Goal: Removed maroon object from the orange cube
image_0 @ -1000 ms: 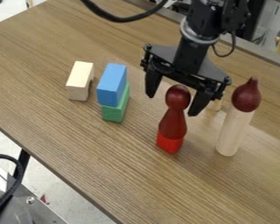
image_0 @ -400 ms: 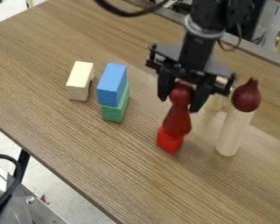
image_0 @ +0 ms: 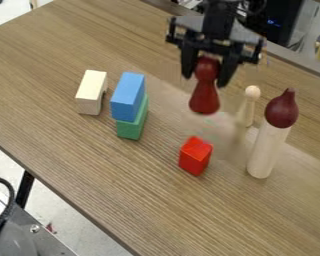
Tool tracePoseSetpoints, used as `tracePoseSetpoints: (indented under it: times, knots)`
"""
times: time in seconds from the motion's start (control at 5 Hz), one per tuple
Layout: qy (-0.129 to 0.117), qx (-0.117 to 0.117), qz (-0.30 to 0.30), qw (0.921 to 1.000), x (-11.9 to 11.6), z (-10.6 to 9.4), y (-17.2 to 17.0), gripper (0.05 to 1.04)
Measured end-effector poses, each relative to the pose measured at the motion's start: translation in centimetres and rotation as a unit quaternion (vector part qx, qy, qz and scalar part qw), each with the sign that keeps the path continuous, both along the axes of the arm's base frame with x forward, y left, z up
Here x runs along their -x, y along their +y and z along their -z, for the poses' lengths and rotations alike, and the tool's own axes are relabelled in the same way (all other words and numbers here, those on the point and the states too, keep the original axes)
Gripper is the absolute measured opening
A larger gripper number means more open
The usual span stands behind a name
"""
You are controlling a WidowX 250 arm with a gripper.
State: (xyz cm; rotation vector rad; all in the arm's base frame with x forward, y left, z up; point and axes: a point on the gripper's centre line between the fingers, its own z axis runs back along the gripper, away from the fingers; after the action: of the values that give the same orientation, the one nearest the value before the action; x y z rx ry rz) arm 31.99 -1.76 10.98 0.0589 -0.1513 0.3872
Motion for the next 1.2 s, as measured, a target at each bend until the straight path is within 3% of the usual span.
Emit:
tracePoseSetpoints:
  times: [0.4,0.6,1.0,1.2]
  knots:
    - [-0.012,-0.01,-0.084,0.9964,-5.7,0.9,4.1,0.591]
    - [-0.017,-0.018,-0.105,0.9942,-7.5,2.1,5.9,0.591]
    - [-0.012,-0.041,-0.136,0.9898,-8.6,4.5,8.8,0.591]
    - [-0.022,-0.048,-0.136,0.9893,-9.0,4.5,9.2,0.591]
